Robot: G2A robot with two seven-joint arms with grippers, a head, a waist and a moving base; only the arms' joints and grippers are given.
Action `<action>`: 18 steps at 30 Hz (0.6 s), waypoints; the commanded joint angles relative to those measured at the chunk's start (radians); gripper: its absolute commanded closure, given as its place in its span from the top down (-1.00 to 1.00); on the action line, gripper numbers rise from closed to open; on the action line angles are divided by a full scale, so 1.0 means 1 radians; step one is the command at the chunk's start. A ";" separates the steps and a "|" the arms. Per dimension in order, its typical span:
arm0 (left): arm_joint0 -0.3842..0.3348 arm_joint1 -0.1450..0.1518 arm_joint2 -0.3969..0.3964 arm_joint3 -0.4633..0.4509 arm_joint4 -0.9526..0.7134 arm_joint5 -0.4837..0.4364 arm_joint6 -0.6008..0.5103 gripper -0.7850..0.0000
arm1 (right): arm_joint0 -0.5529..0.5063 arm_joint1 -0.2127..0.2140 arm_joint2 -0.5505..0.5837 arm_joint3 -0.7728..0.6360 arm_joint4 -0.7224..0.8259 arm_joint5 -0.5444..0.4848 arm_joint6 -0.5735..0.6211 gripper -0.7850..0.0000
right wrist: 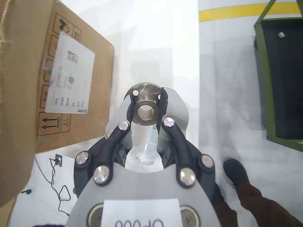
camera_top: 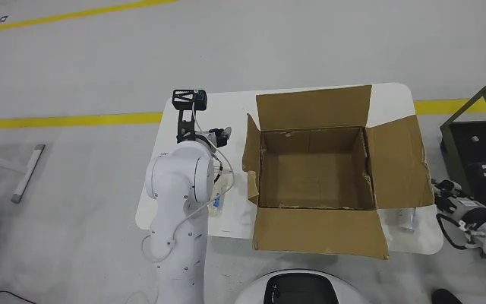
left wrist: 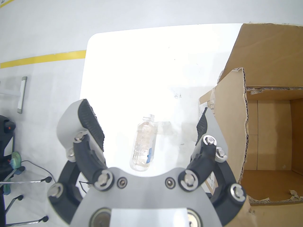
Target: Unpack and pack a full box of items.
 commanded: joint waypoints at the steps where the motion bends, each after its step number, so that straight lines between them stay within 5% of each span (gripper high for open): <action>1: 0.000 0.000 0.000 0.000 0.000 0.000 0.000 1.00 | -0.011 0.002 0.018 0.003 -0.006 0.005 0.019 -1.00; 18: 0.000 0.000 0.000 0.000 0.000 0.000 0.000 1.00 | -0.019 0.017 -0.055 0.070 -0.125 0.052 0.100 -1.00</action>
